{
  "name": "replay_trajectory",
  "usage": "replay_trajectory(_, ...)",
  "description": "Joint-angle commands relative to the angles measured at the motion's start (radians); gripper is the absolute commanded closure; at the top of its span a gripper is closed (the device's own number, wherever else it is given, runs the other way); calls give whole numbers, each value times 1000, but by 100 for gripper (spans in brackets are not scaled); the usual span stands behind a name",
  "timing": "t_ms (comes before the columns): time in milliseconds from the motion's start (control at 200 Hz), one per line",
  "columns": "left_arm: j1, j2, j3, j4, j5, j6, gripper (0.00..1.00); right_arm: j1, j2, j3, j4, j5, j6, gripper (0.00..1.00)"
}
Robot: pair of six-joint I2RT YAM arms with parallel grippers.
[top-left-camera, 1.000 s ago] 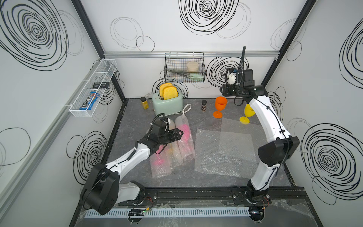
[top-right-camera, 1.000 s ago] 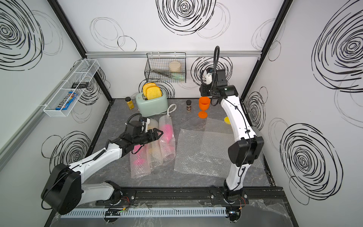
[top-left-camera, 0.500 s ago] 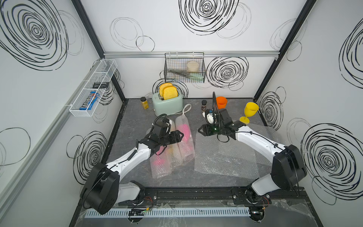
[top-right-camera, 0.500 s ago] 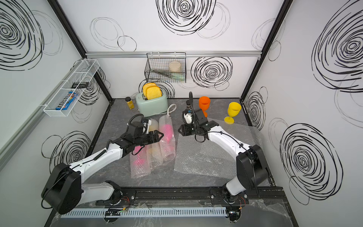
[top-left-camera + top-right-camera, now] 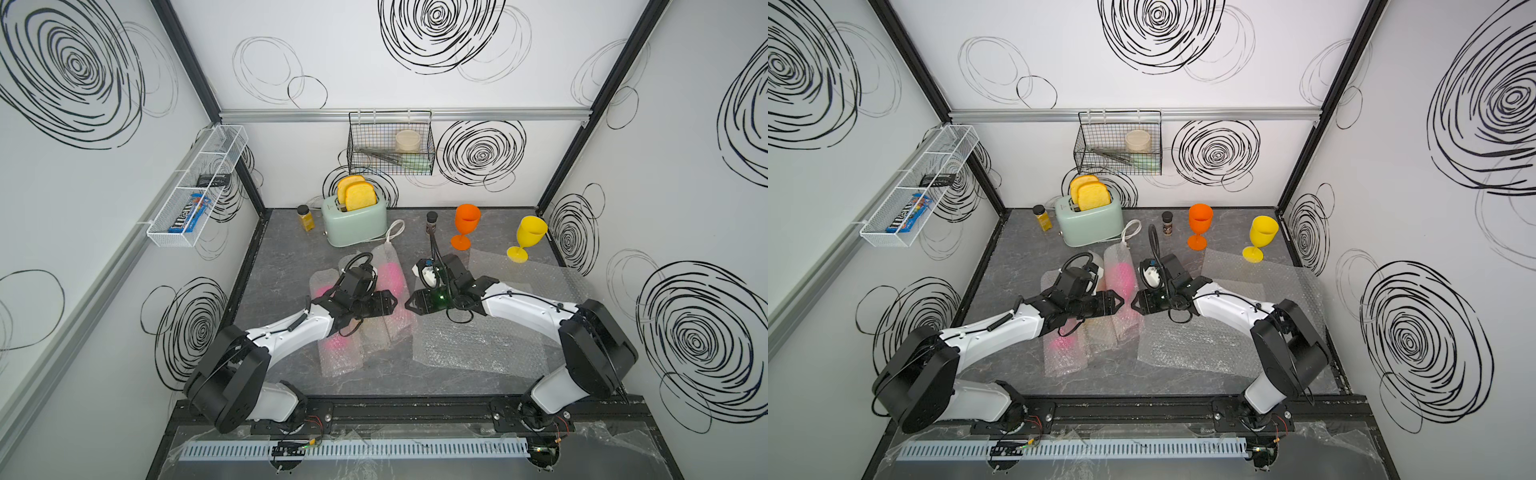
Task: Unpack wine glasses from bubble wrap
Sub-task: Pick up the bubble wrap from the center of the board.
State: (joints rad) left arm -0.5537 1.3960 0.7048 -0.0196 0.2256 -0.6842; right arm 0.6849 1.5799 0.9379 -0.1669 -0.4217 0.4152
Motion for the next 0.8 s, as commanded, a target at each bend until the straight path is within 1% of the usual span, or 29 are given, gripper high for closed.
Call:
replay_trajectory(0,3,22,-6,36,-23,12,33,34,17,0,44,-17,17,50)
replay_trajectory(70,4,23,-4,46,-17,7,36,45,28,-4,50,-21,19,50)
replay_trajectory(160,14,14,-7,63,6,-1,36,55,46,-13,66,-22,25,50)
replay_trajectory(230,30,2,-11,77,32,-15,36,61,59,-20,76,-26,32,52)
replay_trajectory(290,50,-8,-14,82,55,-25,36,65,61,-27,88,-30,40,57)
replay_trajectory(420,99,-44,-28,88,96,-43,36,68,48,-46,120,-49,59,75)
replay_trajectory(545,146,-81,-36,84,126,-51,35,72,42,-42,121,-48,63,88)
replay_trajectory(656,183,-108,-42,82,145,-54,35,76,24,-33,108,-49,67,91)
replay_trajectory(796,211,-130,-43,82,161,-58,35,86,-54,-21,96,-42,56,91)
